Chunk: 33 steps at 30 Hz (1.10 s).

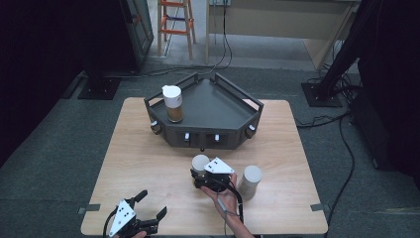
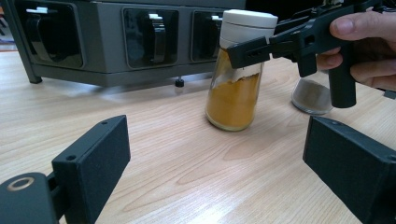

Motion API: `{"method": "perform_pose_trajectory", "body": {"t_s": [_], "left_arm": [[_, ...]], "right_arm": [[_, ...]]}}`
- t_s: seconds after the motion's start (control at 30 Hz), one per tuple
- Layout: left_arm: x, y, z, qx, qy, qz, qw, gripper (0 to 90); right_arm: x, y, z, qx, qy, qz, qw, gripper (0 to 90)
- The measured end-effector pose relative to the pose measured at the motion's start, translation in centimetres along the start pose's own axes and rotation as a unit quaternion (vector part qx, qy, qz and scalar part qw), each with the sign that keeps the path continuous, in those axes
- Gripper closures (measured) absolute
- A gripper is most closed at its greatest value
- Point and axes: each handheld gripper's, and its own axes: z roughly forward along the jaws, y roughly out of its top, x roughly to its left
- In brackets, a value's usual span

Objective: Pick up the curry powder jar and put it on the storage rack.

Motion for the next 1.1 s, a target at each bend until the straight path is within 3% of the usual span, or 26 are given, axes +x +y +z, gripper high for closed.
{"method": "perform_pose_trajectory", "body": {"t_s": [0.2, 0.47, 1.1], "left_arm": [[0.0, 0.0, 0.0, 0.0, -0.001, 0.0, 1.0, 7.3], [0.0, 0.0, 0.0, 0.0, -0.002, 0.001, 1.0, 7.3], [0.1, -0.1, 0.1, 0.001, -0.002, -0.003, 1.0, 7.3]], "right_arm": [[0.1, 0.0, -0.2, -0.001, 0.001, -0.008, 1.0, 34.3], [0.0, 0.7, -1.0, -0.011, 0.021, -0.015, 0.9996, 34.3], [-1.5, 2.8, -2.5, -0.02, 0.049, -0.018, 0.9984, 34.3]]}}
